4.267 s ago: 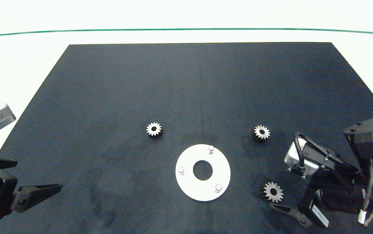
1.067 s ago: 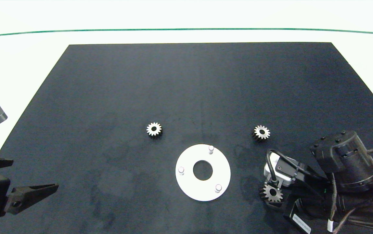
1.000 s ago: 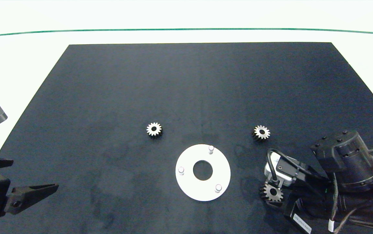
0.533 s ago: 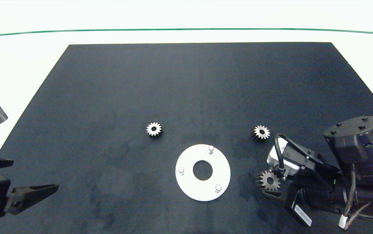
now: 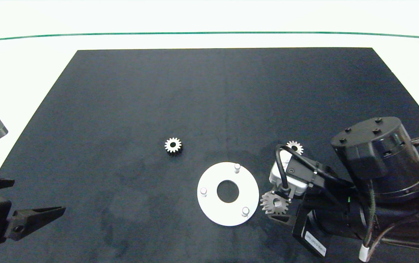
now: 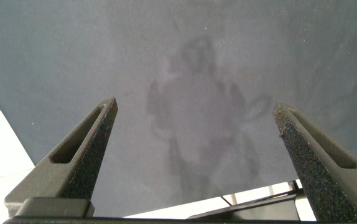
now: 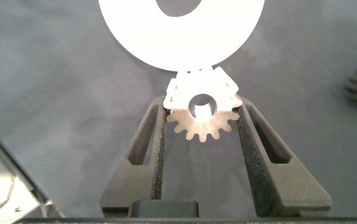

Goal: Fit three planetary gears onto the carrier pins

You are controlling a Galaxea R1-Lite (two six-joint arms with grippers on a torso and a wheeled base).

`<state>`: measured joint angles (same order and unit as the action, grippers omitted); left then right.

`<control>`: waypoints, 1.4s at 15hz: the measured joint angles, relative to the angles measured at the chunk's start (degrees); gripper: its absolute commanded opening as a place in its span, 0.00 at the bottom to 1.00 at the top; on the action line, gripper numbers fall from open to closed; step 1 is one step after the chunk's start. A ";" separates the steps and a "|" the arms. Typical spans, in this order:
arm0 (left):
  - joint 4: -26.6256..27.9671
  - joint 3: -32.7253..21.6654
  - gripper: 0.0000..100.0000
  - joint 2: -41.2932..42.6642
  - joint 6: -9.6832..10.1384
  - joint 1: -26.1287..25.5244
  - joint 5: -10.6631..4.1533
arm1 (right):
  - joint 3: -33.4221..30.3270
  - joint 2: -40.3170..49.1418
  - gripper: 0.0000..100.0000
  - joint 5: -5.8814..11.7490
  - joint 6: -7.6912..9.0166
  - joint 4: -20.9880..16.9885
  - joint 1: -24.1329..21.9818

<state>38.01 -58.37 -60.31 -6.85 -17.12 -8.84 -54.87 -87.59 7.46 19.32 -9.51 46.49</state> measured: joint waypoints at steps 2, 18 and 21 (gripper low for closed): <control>-0.06 -0.10 1.00 0.09 -0.04 0.22 -0.02 | -1.74 -1.66 0.13 -0.02 -0.04 -0.66 0.80; 4.32 -4.75 1.00 4.39 -0.50 1.66 -0.06 | -5.92 -8.89 0.13 2.79 -0.48 -0.71 4.46; 4.38 -4.74 1.00 4.46 -0.50 1.66 -0.06 | -6.45 -9.63 0.13 2.77 -0.48 -0.72 4.46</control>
<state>42.39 -63.11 -55.85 -7.35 -15.46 -8.90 -61.32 -97.22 10.23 18.85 -10.23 50.96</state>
